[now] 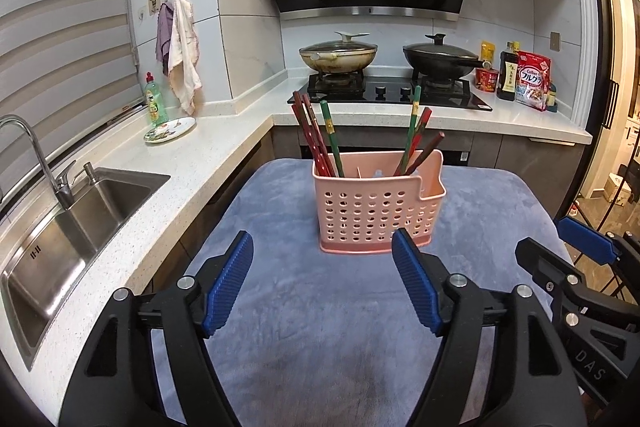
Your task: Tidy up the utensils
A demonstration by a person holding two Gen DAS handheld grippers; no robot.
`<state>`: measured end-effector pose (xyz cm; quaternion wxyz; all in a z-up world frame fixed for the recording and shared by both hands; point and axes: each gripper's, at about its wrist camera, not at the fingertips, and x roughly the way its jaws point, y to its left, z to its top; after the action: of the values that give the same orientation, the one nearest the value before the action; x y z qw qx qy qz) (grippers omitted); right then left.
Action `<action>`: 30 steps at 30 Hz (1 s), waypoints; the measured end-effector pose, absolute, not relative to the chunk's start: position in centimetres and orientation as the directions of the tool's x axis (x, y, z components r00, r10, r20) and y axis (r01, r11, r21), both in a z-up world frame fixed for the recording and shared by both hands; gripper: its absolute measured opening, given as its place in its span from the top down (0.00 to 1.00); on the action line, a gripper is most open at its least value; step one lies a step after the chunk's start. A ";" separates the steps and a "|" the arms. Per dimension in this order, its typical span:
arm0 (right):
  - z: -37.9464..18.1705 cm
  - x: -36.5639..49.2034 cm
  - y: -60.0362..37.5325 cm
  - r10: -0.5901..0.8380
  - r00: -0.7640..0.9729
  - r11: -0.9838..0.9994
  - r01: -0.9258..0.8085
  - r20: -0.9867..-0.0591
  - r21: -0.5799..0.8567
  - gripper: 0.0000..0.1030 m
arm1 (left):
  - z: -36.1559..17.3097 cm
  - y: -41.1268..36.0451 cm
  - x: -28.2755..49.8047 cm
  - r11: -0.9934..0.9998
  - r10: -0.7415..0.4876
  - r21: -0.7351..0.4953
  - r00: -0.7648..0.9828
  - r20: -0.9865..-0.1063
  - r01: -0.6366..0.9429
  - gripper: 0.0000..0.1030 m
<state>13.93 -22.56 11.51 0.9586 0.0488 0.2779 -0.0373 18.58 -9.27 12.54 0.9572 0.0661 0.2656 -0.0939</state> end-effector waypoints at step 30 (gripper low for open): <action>7.9 13.6 -23.2 -0.080 0.796 0.984 0.161 -0.600 0.082 0.17 | 8.1 -8.8 18.4 0.978 -0.084 0.106 0.805 -0.587 0.180 0.07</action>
<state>13.64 -23.15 7.88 0.9453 0.0646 0.3132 -0.0638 18.41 -8.75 8.13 0.9467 0.0785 0.3044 -0.0699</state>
